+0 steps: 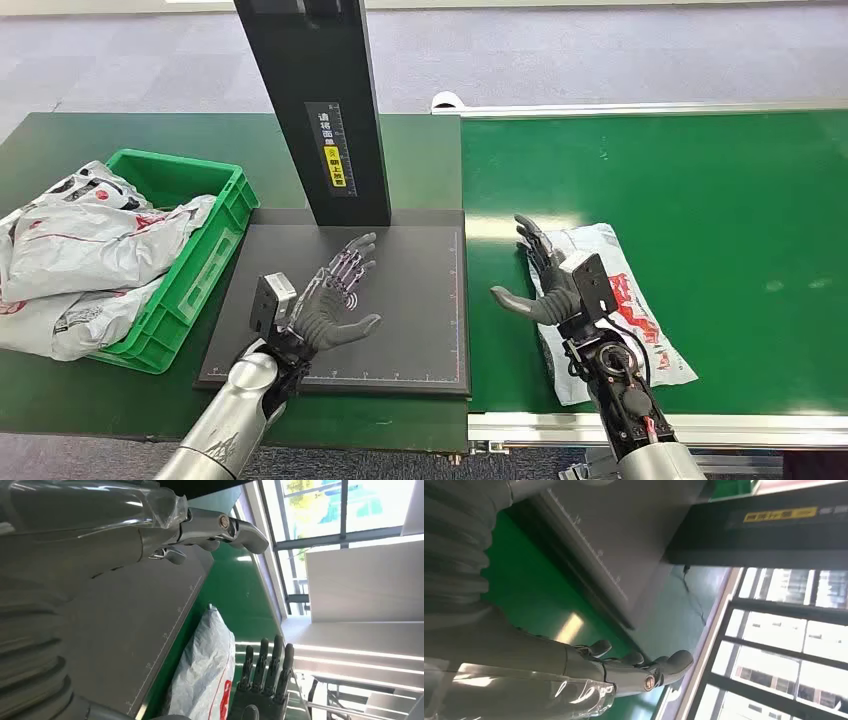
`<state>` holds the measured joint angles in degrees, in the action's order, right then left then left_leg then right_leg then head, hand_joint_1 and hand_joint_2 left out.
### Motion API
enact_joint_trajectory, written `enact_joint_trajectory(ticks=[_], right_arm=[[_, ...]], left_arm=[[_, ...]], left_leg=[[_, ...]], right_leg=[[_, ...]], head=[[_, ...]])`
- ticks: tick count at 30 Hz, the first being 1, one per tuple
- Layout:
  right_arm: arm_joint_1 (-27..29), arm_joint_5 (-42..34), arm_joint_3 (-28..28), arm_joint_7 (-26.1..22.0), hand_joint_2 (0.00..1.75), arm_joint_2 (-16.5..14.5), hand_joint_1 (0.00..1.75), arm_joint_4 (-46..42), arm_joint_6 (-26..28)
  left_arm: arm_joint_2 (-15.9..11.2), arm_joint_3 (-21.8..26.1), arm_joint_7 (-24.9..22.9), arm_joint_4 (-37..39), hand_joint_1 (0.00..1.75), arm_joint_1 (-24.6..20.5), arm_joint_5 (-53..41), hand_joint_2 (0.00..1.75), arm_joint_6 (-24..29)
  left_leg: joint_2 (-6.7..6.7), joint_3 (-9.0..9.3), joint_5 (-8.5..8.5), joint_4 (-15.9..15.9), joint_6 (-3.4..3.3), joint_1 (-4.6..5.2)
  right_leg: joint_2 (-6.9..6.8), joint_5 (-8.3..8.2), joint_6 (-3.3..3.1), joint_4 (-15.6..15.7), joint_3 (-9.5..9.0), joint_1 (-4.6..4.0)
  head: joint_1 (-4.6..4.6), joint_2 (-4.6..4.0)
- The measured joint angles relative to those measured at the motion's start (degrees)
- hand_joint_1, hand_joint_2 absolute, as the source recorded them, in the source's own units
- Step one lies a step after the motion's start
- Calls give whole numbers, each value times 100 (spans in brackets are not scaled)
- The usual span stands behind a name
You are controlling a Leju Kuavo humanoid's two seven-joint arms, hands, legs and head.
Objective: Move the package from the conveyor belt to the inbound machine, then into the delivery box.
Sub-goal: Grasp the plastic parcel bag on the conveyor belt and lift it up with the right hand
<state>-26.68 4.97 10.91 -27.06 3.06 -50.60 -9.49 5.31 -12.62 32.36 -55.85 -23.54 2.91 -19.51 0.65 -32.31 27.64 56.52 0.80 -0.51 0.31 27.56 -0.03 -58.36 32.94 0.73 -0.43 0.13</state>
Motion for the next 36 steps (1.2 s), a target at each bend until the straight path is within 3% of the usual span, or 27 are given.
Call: enact_joint_trajectory(ticks=[2,6,9,18,24,29,30,34,36], right_arm=[[-10,301,19,93,175,9,0,1,371],[-123,1967,191,1003,175,89,0,101,2061],[-279,2786,237,1475,175,150,0,411,2650],[-649,3242,-216,1845,175,353,0,1571,2685],[-794,3490,-453,2335,175,467,0,2182,2411],[-814,3517,-639,2450,175,516,0,2480,2229],[-821,3515,-680,2461,175,523,6,2525,2200],[-846,3443,-848,2417,175,532,175,2662,1992],[-850,3404,-927,2340,175,531,175,2700,1901]], left_arm=[[-1,5,-18,-24,0,19,-1,175,8],[-1,27,-109,-127,0,103,-33,175,43],[1,31,-164,-180,0,151,-58,175,60],[1,30,-183,-189,0,155,-101,175,97],[4,27,-176,-117,0,74,-98,175,89],[7,19,-152,14,0,-45,-75,175,79],[9,14,-149,38,0,-65,-65,175,78],[13,-12,-131,139,0,-135,-34,175,63],[14,-22,-114,181,0,-156,-19,175,62]], left_leg=[[0,0,0,0,0,0],[0,0,0,0,0,0],[0,0,0,0,0,0],[3,-1,0,1,0,0],[3,0,0,2,0,0],[3,0,0,2,0,0],[3,0,0,2,0,0],[3,0,0,2,0,0],[3,0,0,2,0,0]], right_leg=[[0,0,0,0,0,0],[0,0,0,0,0,0],[0,0,0,0,0,0],[-2,0,1,0,1,1],[-2,-1,1,1,1,1],[-2,-1,1,0,1,0],[-2,-1,1,1,1,0],[-2,-1,1,1,1,1],[-2,-1,1,1,0,1]], head=[[0,0],[0,0],[0,0],[-1,0],[0,0],[-1,0],[-1,0],[-1,0],[-1,0]])
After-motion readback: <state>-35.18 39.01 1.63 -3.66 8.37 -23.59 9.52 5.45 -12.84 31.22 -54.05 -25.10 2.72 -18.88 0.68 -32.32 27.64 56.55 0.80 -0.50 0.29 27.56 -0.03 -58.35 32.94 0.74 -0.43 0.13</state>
